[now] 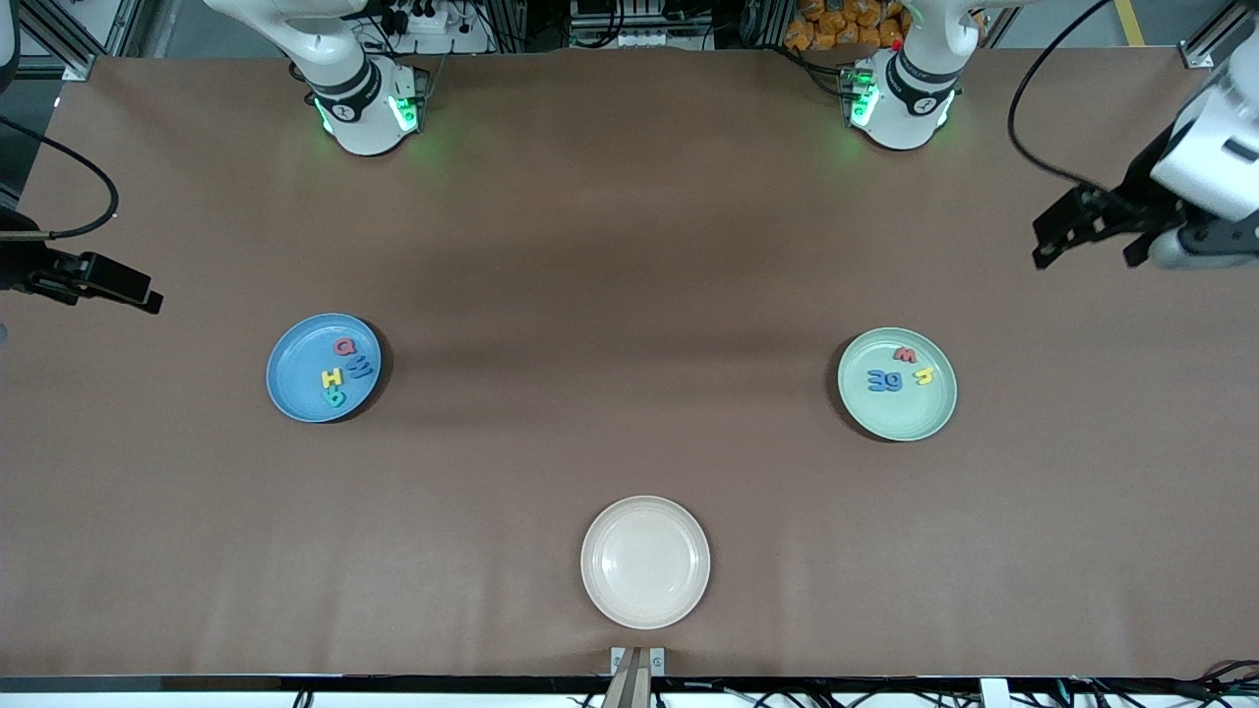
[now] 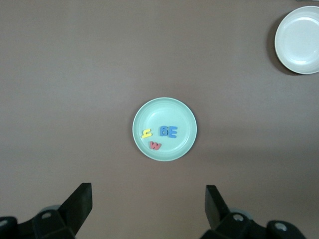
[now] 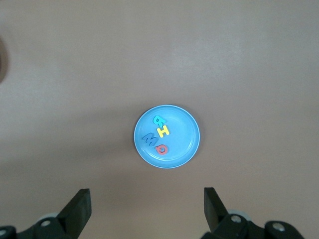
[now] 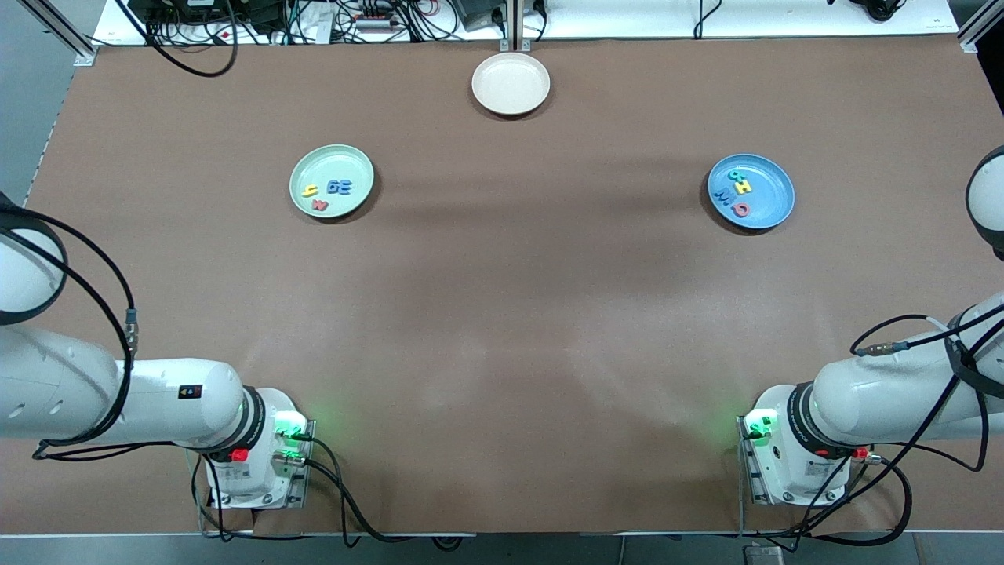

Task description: Sort uppercase to blue plate, lowercase to green plate

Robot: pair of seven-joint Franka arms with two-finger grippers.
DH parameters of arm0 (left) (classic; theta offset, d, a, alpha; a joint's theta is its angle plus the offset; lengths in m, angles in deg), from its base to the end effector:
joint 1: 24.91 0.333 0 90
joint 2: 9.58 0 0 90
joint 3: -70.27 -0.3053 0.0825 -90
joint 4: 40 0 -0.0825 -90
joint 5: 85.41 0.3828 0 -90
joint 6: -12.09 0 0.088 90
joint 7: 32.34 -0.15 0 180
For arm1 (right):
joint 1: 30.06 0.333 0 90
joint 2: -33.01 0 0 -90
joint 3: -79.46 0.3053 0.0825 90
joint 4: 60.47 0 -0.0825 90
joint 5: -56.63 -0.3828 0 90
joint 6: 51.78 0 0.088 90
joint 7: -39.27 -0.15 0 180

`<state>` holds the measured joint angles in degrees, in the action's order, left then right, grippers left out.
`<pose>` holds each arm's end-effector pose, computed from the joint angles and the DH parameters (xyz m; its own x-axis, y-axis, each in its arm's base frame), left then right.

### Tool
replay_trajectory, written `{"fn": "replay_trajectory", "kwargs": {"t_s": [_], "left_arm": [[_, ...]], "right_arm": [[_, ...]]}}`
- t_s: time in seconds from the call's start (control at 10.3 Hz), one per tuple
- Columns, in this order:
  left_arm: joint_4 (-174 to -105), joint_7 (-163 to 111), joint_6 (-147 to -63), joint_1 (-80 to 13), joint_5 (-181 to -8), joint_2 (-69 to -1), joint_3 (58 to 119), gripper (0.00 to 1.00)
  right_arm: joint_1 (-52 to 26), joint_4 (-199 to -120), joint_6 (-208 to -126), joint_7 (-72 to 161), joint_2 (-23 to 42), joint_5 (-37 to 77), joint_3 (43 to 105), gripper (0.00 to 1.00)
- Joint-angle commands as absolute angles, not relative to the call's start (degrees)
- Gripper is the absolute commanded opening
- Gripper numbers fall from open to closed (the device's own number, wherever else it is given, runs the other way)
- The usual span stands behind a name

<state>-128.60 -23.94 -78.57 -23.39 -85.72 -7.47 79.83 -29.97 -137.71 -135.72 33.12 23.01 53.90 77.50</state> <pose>0.5413 -0.0789 0.6034 0.9974 0.0064 0.0715 0.0057 -0.9999 0.0098 0.5918 -0.0101 0.5655 0.9890 -0.1342 -0.0615 -0.1365 -0.9900 -0.0353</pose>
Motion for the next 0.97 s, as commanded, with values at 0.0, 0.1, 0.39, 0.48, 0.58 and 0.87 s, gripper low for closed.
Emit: {"fn": "replay_trajectory", "kwargs": {"t_s": [0.0, 0.1, 0.39, 0.48, 0.58, 0.87], "left_arm": [[-124.8, -27.8, -74.9, -23.2, -84.3, -7.9, 79.8, 1.00], [-124.7, -28.0, -74.9, -23.2, -84.2, -7.9, 79.9, 1.00], [-124.7, -28.0, -74.9, -23.2, -84.0, -8.1, 80.0, 1.00], [-124.7, -28.0, -74.9, -23.2, -84.0, -8.0, 80.0, 1.00], [-124.7, -28.0, -74.9, -23.3, -84.0, -8.1, 80.1, 1.00], [-124.7, -28.0, -74.9, -23.3, -84.0, -8.0, 80.1, 1.00]], "right_arm": [[-31.0, -137.5, -135.1, 33.6, 23.5, 53.4, 78.2, 1.00], [-31.0, -137.0, -134.9, 33.6, 23.6, 53.5, 78.2, 1.00], [-31.0, -135.1, -134.1, 33.7, 23.6, 53.4, 78.3, 1.00], [-31.0, -135.1, -134.1, 33.7, 23.6, 53.4, 78.3, 1.00], [-31.0, -135.1, -134.1, 33.7, 23.6, 53.4, 78.3, 1.00], [-31.0, -135.1, -134.1, 33.7, 23.7, 53.5, 78.4, 1.00]]}}
